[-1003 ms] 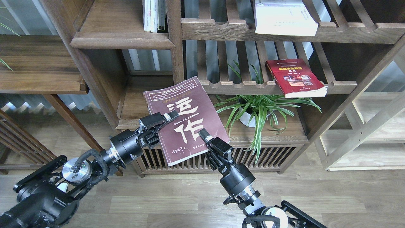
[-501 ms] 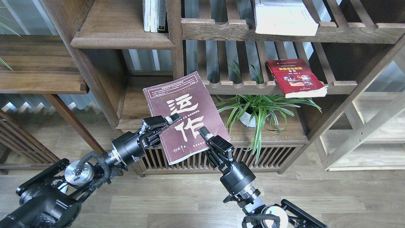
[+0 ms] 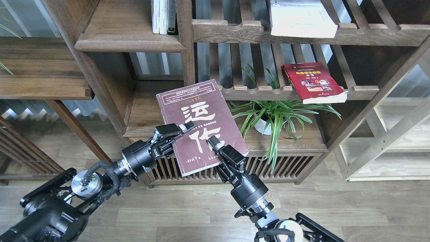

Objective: Organize books on shelf
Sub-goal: 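Lift the dark red book with the left gripper up toward the top shelf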

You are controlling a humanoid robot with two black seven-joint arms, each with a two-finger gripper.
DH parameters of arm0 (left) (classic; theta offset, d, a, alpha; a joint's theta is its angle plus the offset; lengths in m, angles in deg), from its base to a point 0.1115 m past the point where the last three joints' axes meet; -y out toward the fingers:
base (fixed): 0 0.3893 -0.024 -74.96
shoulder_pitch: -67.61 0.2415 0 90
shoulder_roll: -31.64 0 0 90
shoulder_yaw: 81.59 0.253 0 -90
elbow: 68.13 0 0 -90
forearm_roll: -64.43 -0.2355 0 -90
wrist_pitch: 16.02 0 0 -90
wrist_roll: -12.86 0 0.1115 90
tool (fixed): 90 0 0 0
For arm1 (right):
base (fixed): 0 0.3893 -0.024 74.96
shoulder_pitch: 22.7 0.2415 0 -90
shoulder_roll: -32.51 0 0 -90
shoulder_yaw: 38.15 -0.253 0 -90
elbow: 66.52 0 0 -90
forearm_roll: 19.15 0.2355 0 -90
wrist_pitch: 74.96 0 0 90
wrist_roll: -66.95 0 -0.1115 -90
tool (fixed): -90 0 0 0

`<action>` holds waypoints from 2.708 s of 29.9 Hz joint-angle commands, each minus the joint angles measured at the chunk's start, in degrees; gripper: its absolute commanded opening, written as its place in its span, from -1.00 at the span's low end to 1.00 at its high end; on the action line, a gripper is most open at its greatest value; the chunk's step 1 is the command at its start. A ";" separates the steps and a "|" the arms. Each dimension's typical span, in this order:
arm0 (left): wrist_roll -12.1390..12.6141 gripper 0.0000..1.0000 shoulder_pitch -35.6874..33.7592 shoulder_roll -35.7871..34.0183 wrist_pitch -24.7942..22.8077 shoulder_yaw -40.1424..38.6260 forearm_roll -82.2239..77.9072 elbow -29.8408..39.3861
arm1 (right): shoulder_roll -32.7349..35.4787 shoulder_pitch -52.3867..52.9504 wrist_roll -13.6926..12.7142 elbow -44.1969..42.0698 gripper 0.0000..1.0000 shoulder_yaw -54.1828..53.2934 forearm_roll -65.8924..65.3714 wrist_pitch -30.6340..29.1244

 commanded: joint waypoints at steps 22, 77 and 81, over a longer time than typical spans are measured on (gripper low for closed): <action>-0.04 -1.00 -0.14 -8.33 0.00 -3.17 -10.33 0.93 | 0.29 2.15 0.66 -10.11 0.78 -17.02 -0.33 -0.01; -0.04 -1.00 7.78 12.41 0.00 -68.48 -71.94 33.02 | 1.87 2.51 0.13 -12.57 0.81 -12.01 -5.07 -0.01; -0.04 -1.00 5.05 12.41 0.00 -68.57 -74.23 32.40 | 1.87 2.59 0.13 -12.57 0.81 -11.13 -5.07 -0.01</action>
